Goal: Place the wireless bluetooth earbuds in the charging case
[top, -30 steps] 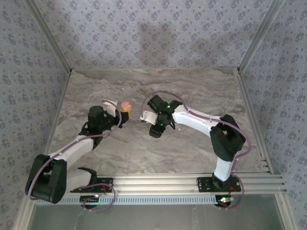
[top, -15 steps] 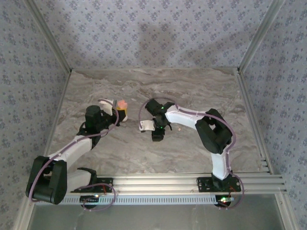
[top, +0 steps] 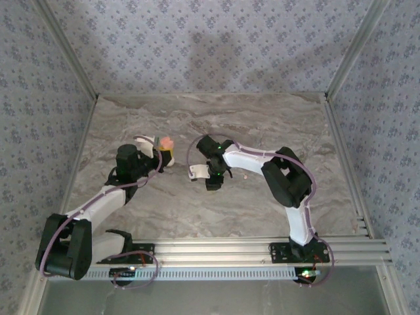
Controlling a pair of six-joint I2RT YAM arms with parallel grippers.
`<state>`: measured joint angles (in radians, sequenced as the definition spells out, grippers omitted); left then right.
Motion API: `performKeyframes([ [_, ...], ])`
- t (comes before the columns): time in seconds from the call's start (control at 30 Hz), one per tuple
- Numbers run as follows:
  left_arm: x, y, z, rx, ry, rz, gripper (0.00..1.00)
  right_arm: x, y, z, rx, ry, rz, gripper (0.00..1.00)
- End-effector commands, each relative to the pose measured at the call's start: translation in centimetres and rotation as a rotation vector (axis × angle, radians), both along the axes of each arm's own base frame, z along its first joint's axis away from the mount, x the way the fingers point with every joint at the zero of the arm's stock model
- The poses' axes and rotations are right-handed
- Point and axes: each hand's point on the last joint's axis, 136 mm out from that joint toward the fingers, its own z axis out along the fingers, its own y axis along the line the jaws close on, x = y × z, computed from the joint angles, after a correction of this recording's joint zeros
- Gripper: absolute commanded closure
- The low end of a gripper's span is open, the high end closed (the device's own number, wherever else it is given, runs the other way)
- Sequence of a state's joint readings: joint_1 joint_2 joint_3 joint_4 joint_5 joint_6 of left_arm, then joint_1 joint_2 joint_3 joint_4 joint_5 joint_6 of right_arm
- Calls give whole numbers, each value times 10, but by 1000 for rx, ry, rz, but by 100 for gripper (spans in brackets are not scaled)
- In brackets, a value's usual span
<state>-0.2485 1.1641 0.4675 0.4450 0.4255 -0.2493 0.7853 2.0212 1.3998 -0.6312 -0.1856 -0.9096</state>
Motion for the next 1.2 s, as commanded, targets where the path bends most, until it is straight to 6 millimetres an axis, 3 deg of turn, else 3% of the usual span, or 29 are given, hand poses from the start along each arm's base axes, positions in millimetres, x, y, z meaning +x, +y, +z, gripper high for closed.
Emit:
performKeyframes([
  [0.0,2,2,7,-11,-14,9,90,3,-4,-5,-36,-7,6,63],
  [0.27,1,0,6,-9,-10,-6,90,7,-6,8,-31,-51,-1,73],
  [0.4,-2,-11,10,-25,-7,-69,89,6,-6,20,28,-55,-39,75],
  [0.57,-1,-23,14,-37,-16,-100,89,15,-11,41,135,-85,-168,76],
  [0.73,-1,-35,17,-34,-32,-130,90,8,-29,52,220,-100,-316,77],
  [1.17,4,-100,23,-47,-30,-276,91,-9,-72,92,434,-189,-613,78],
])
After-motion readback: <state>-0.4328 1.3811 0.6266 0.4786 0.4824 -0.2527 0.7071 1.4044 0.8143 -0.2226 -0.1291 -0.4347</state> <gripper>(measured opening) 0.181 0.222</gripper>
